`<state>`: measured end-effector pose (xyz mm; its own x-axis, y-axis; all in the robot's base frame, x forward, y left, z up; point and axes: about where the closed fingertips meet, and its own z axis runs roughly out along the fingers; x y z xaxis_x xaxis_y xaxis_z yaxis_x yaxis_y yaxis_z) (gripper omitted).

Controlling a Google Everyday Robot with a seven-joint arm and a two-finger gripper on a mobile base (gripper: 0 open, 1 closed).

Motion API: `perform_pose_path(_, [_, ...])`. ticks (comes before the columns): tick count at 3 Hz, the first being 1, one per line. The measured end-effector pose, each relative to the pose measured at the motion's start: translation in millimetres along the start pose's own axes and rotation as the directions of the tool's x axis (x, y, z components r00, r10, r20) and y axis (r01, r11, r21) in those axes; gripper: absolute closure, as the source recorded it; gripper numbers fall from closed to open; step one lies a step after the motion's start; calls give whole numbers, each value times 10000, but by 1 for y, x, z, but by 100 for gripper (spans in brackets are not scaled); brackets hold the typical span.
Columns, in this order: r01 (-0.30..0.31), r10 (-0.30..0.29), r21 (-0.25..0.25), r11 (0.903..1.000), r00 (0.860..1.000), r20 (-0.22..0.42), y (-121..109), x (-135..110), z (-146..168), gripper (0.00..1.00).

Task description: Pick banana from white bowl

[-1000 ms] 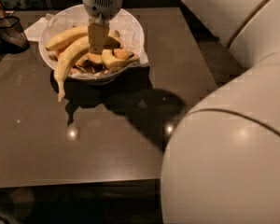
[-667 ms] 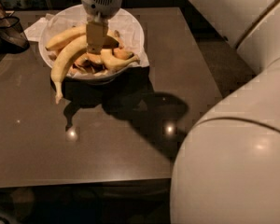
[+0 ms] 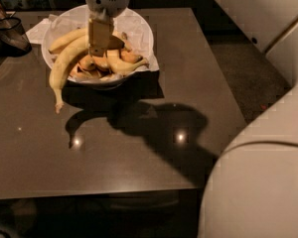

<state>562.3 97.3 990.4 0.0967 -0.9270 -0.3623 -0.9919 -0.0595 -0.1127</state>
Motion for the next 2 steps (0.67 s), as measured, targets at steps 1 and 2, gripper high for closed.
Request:
perform_pose_path(1, [204,-205,100,9997,9998,73,16,-7,-10,100])
perform_pose_path(2, [310,-313,216,9993,9994,152,33,-12,-19,100])
